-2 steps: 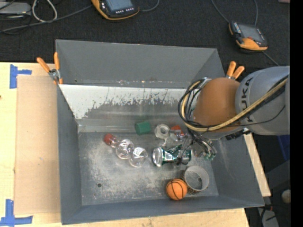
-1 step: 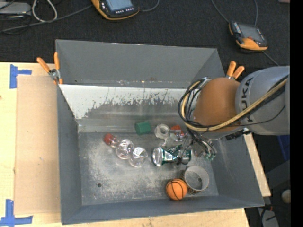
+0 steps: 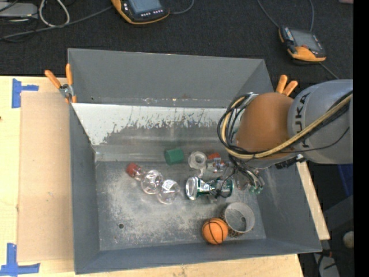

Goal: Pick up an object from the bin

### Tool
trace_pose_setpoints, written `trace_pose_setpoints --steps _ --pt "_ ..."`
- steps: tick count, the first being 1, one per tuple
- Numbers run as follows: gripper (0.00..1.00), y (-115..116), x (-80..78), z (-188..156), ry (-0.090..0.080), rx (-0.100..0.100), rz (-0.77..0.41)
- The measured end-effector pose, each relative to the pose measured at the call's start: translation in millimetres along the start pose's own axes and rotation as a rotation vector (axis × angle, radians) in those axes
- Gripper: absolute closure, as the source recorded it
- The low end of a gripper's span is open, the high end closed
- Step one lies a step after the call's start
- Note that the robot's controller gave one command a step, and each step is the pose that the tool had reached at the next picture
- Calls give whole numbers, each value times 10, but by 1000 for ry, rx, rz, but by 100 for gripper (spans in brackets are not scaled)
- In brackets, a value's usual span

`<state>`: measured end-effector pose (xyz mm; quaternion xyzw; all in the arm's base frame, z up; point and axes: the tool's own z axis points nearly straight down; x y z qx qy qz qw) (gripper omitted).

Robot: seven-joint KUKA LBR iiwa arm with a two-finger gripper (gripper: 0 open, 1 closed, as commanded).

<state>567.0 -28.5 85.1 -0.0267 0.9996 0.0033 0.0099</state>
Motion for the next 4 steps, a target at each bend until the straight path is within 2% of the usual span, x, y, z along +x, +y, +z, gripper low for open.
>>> trace_pose_setpoints --steps 1,2,3,4 --pt "100 4 19 -164 6 0 1" --pt "100 6 7 -256 2 0 2" --pt "100 10 25 -331 9 -1 2" --pt "100 12 11 -553 6 -1 3"
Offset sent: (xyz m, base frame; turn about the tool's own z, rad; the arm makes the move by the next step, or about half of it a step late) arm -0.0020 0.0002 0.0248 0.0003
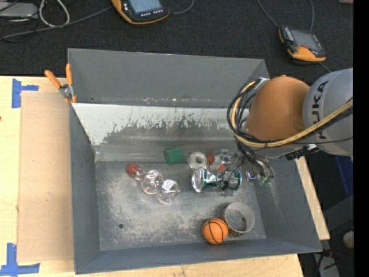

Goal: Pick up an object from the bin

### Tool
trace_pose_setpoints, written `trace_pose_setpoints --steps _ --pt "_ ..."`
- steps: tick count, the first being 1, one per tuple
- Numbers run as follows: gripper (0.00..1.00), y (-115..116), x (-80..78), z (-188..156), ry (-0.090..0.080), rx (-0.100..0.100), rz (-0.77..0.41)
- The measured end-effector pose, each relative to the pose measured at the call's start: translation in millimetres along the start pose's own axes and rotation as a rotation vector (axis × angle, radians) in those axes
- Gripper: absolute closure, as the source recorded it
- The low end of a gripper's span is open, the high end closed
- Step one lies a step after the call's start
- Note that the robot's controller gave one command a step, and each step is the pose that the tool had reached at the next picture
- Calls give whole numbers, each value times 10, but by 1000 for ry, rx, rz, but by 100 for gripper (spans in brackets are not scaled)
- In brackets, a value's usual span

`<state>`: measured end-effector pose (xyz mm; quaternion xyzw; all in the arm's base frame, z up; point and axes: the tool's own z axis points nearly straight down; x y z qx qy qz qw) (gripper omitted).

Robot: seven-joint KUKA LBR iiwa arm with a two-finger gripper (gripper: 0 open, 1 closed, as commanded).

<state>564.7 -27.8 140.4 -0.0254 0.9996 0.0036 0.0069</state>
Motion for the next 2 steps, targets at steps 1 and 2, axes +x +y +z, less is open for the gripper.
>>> trace_pose_setpoints --steps 1,2 --pt "100 3 -9 -139 -3 0 1" --pt "100 7 -5 -261 -1 0 2"
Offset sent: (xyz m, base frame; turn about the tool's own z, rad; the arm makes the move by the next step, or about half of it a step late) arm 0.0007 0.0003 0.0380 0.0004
